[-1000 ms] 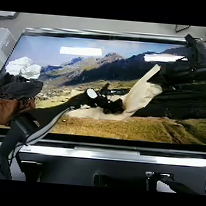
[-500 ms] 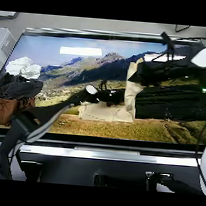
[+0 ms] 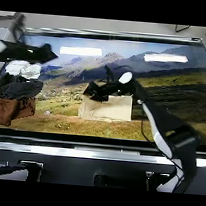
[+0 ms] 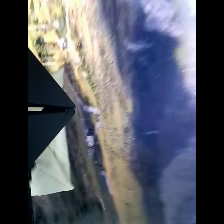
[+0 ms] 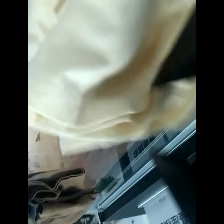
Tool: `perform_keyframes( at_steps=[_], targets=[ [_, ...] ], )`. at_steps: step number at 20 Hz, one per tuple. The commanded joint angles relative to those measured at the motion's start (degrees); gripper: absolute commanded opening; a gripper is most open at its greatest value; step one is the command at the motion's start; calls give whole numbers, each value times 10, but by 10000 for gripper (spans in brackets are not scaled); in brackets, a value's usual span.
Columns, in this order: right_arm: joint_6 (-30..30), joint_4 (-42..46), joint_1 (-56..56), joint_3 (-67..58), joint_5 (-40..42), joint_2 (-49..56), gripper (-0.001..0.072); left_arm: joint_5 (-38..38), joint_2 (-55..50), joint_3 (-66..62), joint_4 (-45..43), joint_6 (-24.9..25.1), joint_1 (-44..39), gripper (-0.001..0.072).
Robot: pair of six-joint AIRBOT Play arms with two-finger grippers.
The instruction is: Fold the clothes and pants, and hang the long-sleeved shirts on hangers.
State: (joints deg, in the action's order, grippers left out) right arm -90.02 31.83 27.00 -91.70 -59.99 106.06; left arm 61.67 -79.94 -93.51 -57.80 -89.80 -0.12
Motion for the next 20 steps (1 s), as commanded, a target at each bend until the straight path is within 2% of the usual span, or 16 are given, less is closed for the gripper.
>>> perform_keyframes(
  at_steps=[1,4,5,7,9,10,11,13,16,19,20],
  targets=[
    [-2,-88,27,0,51,76,690,33,118,0,-38,15,61,24],
    [27,-73,-53,-1,-1,36,689,59,162,0,-52,24,61,25],
    [26,-38,-102,-1,-35,10,689,65,169,0,-53,28,61,25],
    [6,74,-194,-1,-102,-35,689,66,176,0,-53,31,61,25],
    [-44,240,-287,0,-194,-63,672,65,175,1,-53,30,61,25],
    [-63,300,-318,2,-237,-62,663,65,174,3,-53,30,61,25],
    [-68,323,-340,19,-261,-61,663,65,174,6,-52,30,61,25],
    [-42,294,-350,80,-243,-61,660,65,174,14,-52,28,60,25],
    [23,200,-319,169,-154,-57,637,65,174,27,-50,24,60,25],
    [71,120,-292,181,-125,-35,623,64,174,28,-50,21,60,25],
    [72,106,-285,181,-125,-29,597,64,174,28,-48,21,60,25]
  ],
)
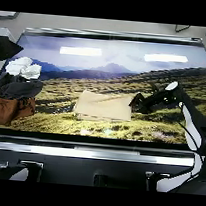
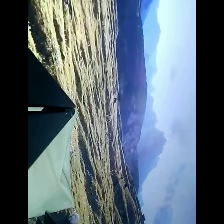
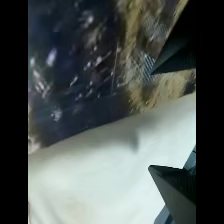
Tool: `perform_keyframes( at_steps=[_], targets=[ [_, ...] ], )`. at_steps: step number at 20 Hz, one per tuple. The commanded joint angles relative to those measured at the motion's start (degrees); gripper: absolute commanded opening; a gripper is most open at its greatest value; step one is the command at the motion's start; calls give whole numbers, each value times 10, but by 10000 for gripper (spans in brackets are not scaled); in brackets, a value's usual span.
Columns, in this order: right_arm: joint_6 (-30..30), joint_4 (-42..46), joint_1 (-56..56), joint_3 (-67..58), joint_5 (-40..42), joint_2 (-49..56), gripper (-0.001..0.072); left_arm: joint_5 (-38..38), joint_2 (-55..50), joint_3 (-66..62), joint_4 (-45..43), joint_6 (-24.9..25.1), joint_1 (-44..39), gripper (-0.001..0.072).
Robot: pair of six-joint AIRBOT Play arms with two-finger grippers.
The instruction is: Fold the clothes and pants, and hang the long-sleeved shirts on hangers.
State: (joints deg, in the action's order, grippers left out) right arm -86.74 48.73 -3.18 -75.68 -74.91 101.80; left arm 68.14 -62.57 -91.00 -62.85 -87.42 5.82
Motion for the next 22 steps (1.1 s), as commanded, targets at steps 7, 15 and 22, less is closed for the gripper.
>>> perform_keyframes(
  at_steps=[7,15,22],
  targets=[
    [53,-80,19,-52,-23,-2,33,-2,0,3,5,-2,0,26],
    [-98,-77,-126,-450,-91,-33,33,-30,0,3,5,-2,0,26],
    [-97,-56,-387,-403,-68,0,34,-30,0,3,35,-2,0,26]
  ],
)
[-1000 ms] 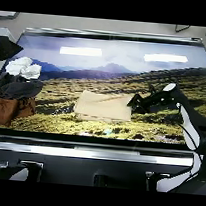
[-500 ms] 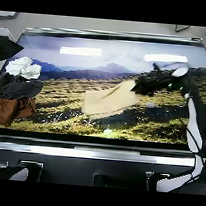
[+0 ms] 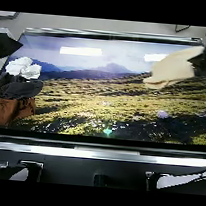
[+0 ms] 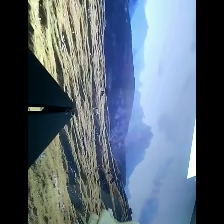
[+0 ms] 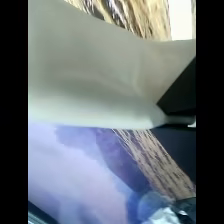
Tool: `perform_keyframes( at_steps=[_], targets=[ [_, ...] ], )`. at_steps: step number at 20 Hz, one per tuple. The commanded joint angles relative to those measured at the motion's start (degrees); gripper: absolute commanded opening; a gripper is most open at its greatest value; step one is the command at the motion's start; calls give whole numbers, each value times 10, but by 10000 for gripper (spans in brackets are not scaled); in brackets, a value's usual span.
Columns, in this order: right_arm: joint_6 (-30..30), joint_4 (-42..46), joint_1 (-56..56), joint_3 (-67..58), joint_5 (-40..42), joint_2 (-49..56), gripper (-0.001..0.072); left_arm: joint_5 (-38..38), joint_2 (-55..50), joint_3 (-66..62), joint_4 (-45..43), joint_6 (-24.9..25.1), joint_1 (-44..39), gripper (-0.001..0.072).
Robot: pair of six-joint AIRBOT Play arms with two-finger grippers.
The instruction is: Fold the clothes and pants, and hang the long-sleeved shirts on hangers.
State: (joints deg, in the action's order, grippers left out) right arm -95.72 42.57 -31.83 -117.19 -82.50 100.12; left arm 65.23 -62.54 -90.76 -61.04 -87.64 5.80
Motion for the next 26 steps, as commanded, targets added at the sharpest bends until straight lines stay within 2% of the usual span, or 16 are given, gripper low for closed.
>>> perform_keyframes(
  at_steps=[1,5,8,12,17,19,21,26],
  targets=[
    [-7,15,-137,19,-6,30,34,-1,0,0,17,0,0,26],
    [-6,136,-242,21,-101,69,34,-1,0,0,17,0,0,26],
    [-7,242,-302,21,-133,68,34,-1,-2,0,17,-20,0,26],
    [-22,310,-341,96,-160,51,35,-1,-11,0,17,-31,0,26],
    [-29,366,-340,330,-70,-53,35,-1,-17,0,17,-30,-12,26],
    [-29,413,-340,404,-41,-91,35,-3,-17,0,16,-28,-22,26],
    [-29,447,-340,445,-10,-111,35,-3,-17,0,16,-28,-28,26],
    [-21,451,-340,476,12,-113,35,-3,-17,0,17,-28,-30,26]
  ],
)
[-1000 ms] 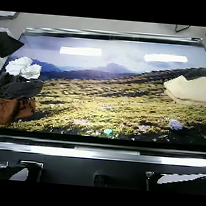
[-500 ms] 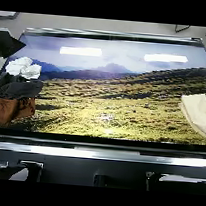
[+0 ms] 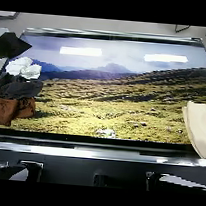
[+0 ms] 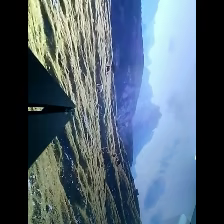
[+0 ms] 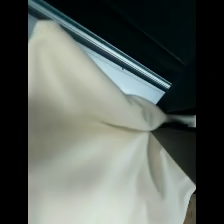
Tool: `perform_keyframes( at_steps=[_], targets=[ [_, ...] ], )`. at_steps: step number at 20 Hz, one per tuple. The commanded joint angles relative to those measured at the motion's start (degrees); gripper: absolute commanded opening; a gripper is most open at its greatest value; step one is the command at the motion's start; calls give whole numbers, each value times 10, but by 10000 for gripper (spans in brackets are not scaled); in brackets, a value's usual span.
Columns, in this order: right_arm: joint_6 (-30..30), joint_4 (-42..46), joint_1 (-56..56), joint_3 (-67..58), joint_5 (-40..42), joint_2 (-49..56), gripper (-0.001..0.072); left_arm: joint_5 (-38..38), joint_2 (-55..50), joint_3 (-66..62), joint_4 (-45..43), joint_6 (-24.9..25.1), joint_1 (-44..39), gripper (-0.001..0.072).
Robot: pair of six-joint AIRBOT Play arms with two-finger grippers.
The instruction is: Fold the clothes and pants, and hang the long-sleeved shirts on hangers.
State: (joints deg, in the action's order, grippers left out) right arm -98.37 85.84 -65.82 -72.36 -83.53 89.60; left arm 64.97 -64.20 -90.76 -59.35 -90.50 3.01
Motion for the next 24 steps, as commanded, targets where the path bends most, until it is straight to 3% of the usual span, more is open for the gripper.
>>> perform_keyframes(
  at_steps=[1,3,4,5,6,9,10,13,14,16,18,19,21,22,24],
  targets=[
    [10,19,0,31,21,-7,35,0,0,0,0,0,-2,26],
    [14,19,0,31,20,-10,47,0,0,0,0,0,-2,26],
    [14,16,0,29,21,-15,200,-1,0,0,0,0,-2,26],
    [22,7,0,21,17,-21,496,-1,0,0,0,0,-2,26],
    [47,-7,0,1,-6,-28,704,-1,0,0,0,0,-2,26],
    [58,-21,1,-147,-69,-35,704,-7,0,-2,3,0,-2,25],
    [59,-50,6,-218,-53,-35,704,-24,0,-7,9,1,-3,25],
    [76,-121,68,-433,97,-38,703,-125,-6,-33,-24,37,-35,22],
    [76,-122,110,-475,145,-43,701,-136,-18,-52,-93,30,-55,22],
    [63,-123,206,-475,188,-65,693,-116,-55,-71,-280,-40,-95,22],
    [56,-108,316,-428,119,-70,678,-47,-109,-71,-398,-95,-117,25],
    [48,-89,368,-386,66,-65,678,5,-143,-71,-395,-104,-117,74],
    [24,-95,437,-294,-24,-50,684,155,-211,-71,-353,-131,-116,706],
    [26,-107,461,-250,-59,-44,684,220,-237,-62,-334,-120,-117,705],
    [37,-101,489,-185,-79,-44,684,205,-235,-6,-306,-101,-127,705]
  ],
)
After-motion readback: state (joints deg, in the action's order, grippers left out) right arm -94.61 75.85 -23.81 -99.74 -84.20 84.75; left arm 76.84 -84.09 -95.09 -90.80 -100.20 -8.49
